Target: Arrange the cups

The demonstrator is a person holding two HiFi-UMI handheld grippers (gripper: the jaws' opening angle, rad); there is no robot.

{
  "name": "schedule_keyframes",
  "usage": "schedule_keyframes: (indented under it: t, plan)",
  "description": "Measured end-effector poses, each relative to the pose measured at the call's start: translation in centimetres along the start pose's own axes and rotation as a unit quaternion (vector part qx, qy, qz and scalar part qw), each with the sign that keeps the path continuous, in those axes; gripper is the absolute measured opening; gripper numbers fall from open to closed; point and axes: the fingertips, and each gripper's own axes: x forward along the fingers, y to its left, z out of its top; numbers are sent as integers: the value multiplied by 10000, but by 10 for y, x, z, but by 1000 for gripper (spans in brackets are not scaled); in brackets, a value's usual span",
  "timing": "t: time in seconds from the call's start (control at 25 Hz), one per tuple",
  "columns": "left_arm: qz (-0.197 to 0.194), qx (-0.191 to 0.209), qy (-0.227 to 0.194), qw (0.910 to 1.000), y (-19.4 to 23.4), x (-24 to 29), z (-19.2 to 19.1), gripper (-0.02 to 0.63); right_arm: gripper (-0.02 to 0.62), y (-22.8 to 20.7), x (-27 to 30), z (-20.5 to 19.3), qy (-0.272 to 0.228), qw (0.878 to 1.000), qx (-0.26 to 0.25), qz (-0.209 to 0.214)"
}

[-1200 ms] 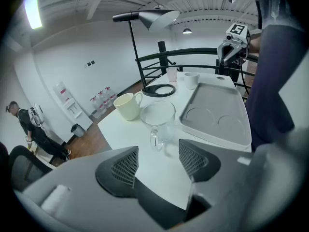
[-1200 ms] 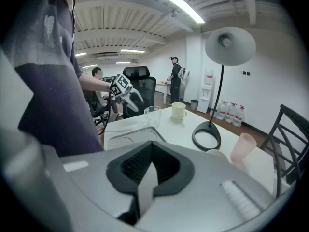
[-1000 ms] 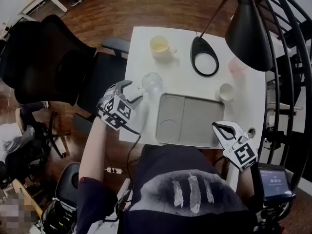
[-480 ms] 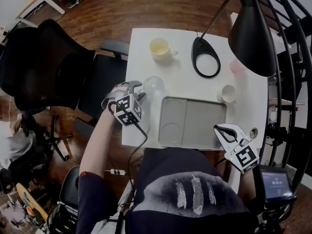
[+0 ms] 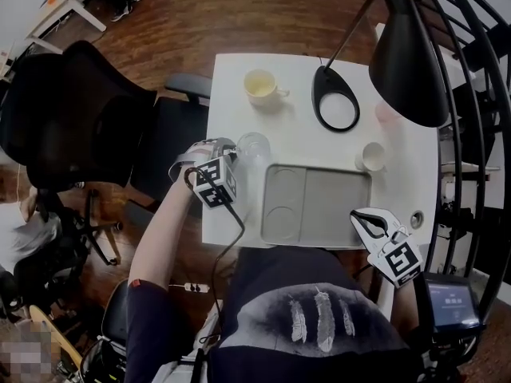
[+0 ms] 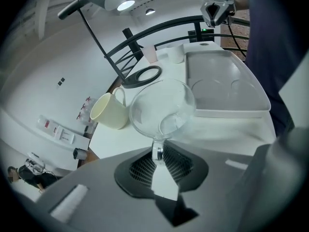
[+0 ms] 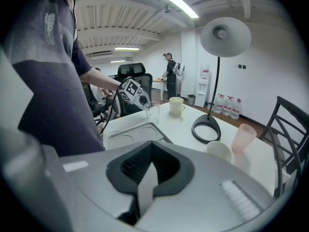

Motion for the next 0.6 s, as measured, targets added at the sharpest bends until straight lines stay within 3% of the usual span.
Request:
schedule_keyframes:
  t: [0.4,0.6]
  plan:
    - [-253,-652,-53,9975,-9,-2,-4,55,5,2,-1,-3,-22,10000,-5,5]
    - [-253,-761,1,9968,-8,-5,-10,55,5,1,-1,-4,-18,10000,5,-8]
